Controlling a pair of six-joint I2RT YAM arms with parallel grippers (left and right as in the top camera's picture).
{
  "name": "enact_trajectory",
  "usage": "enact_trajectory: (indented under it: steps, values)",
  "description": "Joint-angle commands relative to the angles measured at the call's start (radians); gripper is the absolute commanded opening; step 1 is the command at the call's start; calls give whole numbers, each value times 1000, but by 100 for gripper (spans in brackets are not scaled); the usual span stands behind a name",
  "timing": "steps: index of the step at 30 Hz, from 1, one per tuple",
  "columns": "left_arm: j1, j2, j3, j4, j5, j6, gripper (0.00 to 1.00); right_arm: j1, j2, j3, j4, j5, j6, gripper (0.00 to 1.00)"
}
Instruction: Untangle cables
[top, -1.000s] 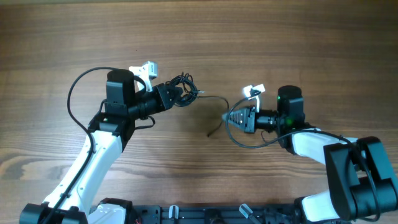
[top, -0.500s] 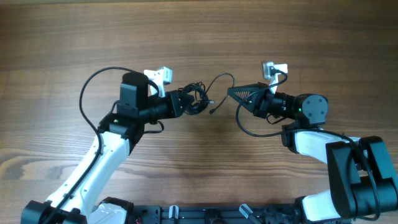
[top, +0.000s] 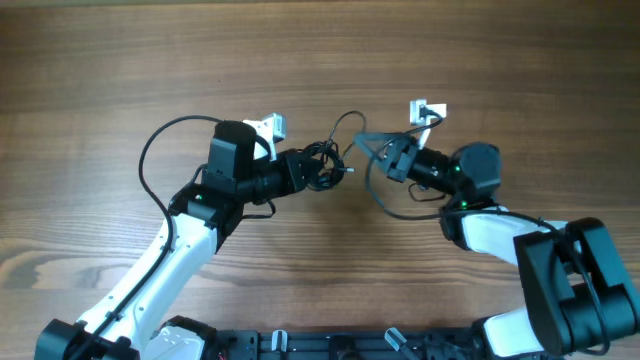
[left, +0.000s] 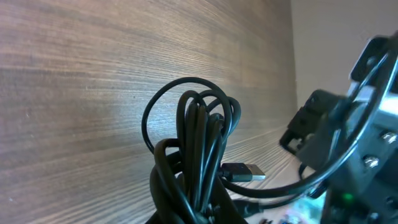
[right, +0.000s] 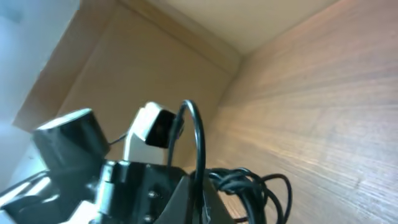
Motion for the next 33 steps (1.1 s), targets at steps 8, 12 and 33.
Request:
enact_trajectory:
  steps: [8, 12, 33]
  values:
    - [-5, -2, 12, -57, 2, 76, 4, -19, 4, 16, 79, 150, -71, 5]
    - [-5, -2, 12, -56, 2, -10, 4, -13, 4, 21, 77, 171, -69, 5]
    - [-5, 13, 12, -41, -139, -122, 4, 113, 4, 48, -63, 266, 83, 5]
